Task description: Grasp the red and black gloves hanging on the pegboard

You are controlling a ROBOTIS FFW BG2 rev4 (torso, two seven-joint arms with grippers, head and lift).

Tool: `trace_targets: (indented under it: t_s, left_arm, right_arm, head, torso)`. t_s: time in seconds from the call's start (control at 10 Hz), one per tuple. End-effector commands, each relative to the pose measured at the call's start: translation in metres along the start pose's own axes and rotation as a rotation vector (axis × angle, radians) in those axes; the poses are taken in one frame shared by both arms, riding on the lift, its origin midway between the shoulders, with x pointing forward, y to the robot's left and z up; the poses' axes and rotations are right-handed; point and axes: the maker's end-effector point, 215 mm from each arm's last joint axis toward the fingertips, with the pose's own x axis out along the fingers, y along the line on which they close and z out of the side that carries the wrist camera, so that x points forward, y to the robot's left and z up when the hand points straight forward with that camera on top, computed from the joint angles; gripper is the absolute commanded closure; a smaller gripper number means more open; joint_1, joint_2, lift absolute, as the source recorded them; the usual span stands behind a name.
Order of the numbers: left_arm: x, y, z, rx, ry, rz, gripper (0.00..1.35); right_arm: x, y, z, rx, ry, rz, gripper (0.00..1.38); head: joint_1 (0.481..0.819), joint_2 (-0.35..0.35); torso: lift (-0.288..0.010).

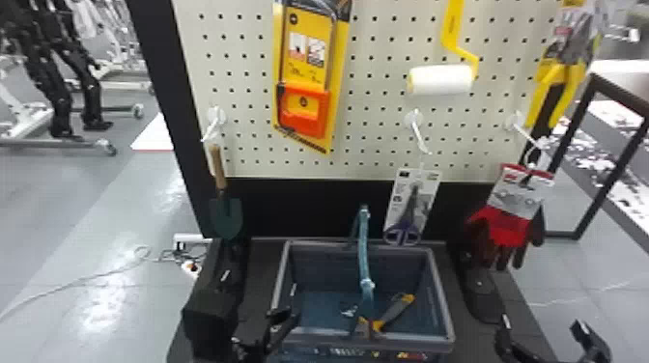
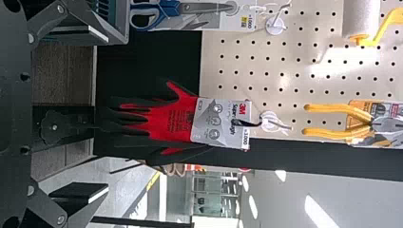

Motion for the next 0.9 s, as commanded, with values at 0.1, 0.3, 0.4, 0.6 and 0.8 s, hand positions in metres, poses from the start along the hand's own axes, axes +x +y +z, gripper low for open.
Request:
trace_targets:
  t_s: [0.1,0.3,0.4,0.6,0.8]
  left_arm:
    - [0.0,0.0,0.0,0.0,-0.001,0.0,0.14]
    - [0.0,0.0,0.001,0.0,-0.002,0.0,0.14]
    - [0.001,0.001,0.002,0.001,-0.004,0.002,0.14]
    - [0.001,0.001,0.002,0.004,-0.005,-0.001,0.14]
    - [0.001,0.001,0.001,0.003,-0.002,-0.001,0.14]
  right_arm:
    - [0.0,0.0,0.0,0.004,-0.001,-0.001,0.2]
    - [0.001,0.001,0.0,0.008,-0.001,0.0,0.2]
    - [0.004,0.003,0.001,0.012,-0.006,0.002,0.2]
    - [0.004,0.004,0.001,0.017,-0.004,0.003,0.2]
    - [0.011,0.004,0.003,0.038,-0.008,0.011,0.19]
  head:
    - [0.549,0.0]
    - [0.549,0.0]
    - [0.549,0.0]
    - [0.549,0.0]
    - [0.549,0.0]
  torso:
    - [-0.1]
    - [-0.1]
    - [-0.1]
    - [-0.1]
    - [-0.1]
